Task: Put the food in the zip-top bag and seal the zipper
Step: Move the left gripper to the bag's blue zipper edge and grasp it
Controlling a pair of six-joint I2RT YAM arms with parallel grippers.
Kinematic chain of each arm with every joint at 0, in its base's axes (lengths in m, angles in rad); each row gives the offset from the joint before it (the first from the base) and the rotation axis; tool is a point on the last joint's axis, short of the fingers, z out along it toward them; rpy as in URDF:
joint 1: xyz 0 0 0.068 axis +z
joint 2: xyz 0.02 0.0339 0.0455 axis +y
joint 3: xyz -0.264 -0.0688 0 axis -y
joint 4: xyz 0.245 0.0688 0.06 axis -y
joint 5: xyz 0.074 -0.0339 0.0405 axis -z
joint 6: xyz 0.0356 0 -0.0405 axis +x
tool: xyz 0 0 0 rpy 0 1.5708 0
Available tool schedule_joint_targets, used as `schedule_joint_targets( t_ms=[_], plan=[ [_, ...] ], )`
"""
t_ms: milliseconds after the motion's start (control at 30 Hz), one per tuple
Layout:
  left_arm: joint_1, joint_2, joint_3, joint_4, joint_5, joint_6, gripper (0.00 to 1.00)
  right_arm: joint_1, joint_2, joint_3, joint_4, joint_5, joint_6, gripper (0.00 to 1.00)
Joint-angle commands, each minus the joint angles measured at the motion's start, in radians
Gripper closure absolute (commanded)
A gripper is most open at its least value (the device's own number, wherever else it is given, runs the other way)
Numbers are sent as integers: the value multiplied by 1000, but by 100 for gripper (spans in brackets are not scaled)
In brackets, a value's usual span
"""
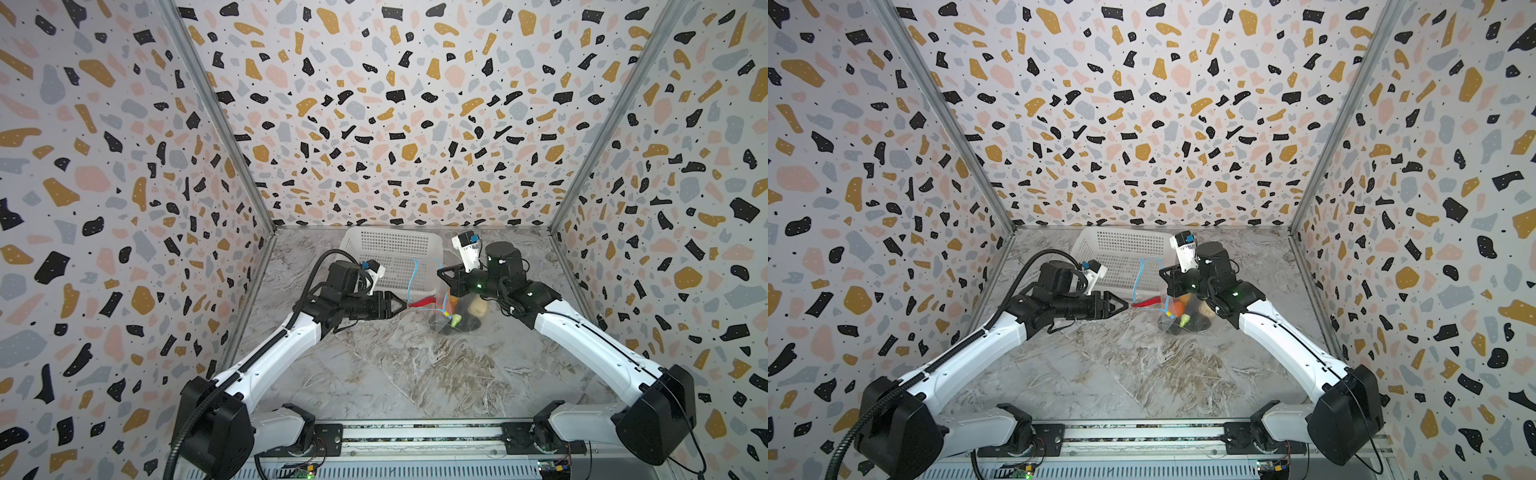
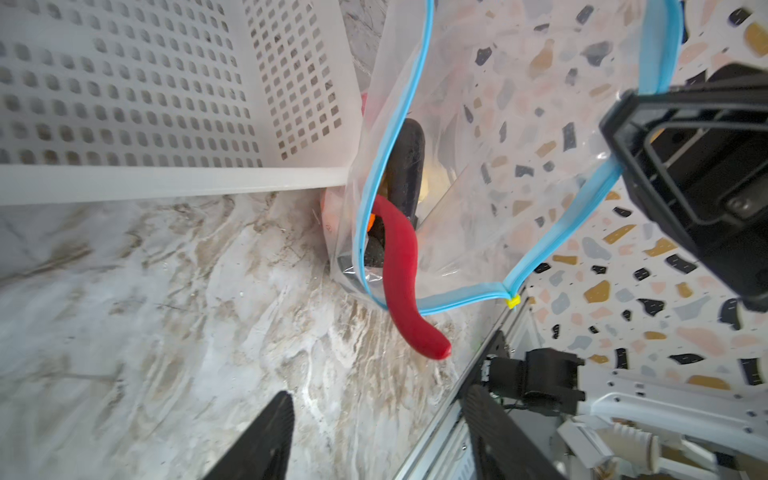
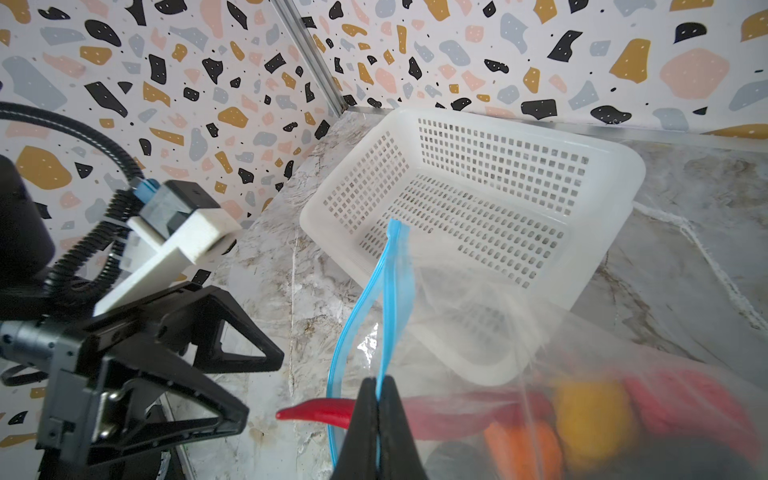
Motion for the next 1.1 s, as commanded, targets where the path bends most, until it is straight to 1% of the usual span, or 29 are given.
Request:
schedule_joint_targets(
  t_ms=[0,67,133,200,233,300,333,433,533,733,767,867,933,1000,1067],
  plan=[
    [-5,-11,1,183,63,-85,41,4,-11,51,0,-3,-9,100],
    [-11,4,10,207,62,-88,44,8,-10,53,-3,0,-7,100],
    [-10,15,28,218,55,-64,44,10,-13,58,-11,-1,-9,100],
    [-10,23,49,212,9,-11,43,9,-21,65,-17,1,-13,100],
    [-10,37,51,245,3,-9,43,10,-23,74,-25,2,-17,100],
    [-15,88,64,299,17,-14,44,6,-24,94,-42,2,-25,100],
    [-27,125,86,297,18,1,45,6,-25,103,-48,1,-28,100],
    [-67,217,165,231,3,71,47,5,-27,127,-67,-7,-31,100],
    [-80,268,216,204,-7,97,53,3,-33,130,-72,-14,-31,100],
    [-78,298,260,143,-26,144,69,4,-52,111,-76,-13,-28,100],
    [-77,300,270,124,-28,157,71,3,-54,109,-78,-12,-28,100],
    [-64,271,274,70,-63,199,69,0,-63,109,-86,-10,-33,100],
    [-60,257,265,71,-111,207,63,-2,-66,109,-85,-14,-33,100],
    [-62,279,271,100,-96,196,60,-1,-62,107,-80,-23,-32,100],
    [-74,321,293,103,-72,195,60,-1,-59,107,-78,-32,-30,100]
  ],
)
